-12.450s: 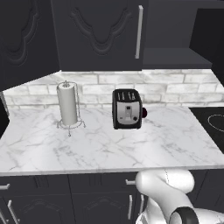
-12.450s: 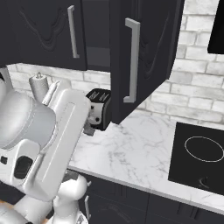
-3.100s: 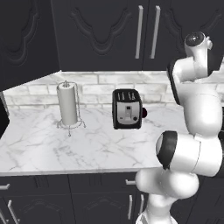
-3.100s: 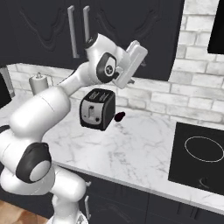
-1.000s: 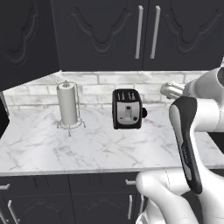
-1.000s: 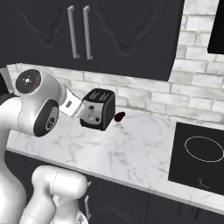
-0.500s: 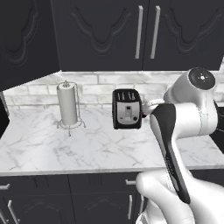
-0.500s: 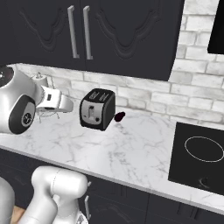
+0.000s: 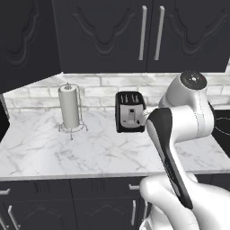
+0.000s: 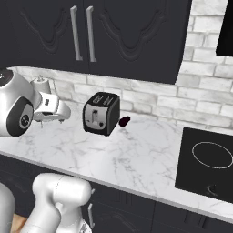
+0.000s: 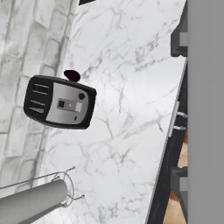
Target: Close all open cabinet doors.
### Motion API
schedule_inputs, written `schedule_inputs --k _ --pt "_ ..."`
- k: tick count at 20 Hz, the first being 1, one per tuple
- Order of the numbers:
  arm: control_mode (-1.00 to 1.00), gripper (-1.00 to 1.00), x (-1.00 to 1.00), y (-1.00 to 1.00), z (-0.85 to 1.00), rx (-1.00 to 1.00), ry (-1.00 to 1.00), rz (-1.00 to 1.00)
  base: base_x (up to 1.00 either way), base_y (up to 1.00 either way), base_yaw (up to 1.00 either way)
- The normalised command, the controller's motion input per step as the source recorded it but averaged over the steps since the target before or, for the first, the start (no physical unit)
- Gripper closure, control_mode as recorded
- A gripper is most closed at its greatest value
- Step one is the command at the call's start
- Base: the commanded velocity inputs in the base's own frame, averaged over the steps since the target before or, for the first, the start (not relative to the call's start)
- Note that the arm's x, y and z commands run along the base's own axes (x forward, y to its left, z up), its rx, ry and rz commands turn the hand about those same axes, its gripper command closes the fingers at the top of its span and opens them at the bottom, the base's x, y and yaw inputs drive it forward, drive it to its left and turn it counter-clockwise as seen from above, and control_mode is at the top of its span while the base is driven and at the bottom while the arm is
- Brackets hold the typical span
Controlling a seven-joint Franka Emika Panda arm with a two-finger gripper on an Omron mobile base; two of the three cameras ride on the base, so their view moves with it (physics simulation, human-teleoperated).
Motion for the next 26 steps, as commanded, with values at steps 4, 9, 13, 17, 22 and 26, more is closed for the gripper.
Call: schedule_inputs --k 4,9,13,17,22,26 --pt "-1.0 -1.0 0.0 0.0 0.0 0.0 0.0 0.0 0.0 0.0 0.0" --pt "-1.0 -1.0 0.0 0.0 0.0 0.0 0.0 0.0 0.0 0.0 0.0" --pt "-1.0 -1.0 0.0 0.0 0.0 0.0 0.0 0.0 0.0 0.0 0.0" --pt "-1.0 -1.0 0.0 0.0 0.0 0.0 0.0 0.0 0.0 0.0 0.0" --pt "-1.0 -1.0 0.0 0.0 0.0 0.0 0.0 0.0 0.0 0.0 0.0" --pt "-1.0 -1.0 0.0 0.0 0.0 0.0 0.0 0.0 0.0 0.0 0.0"
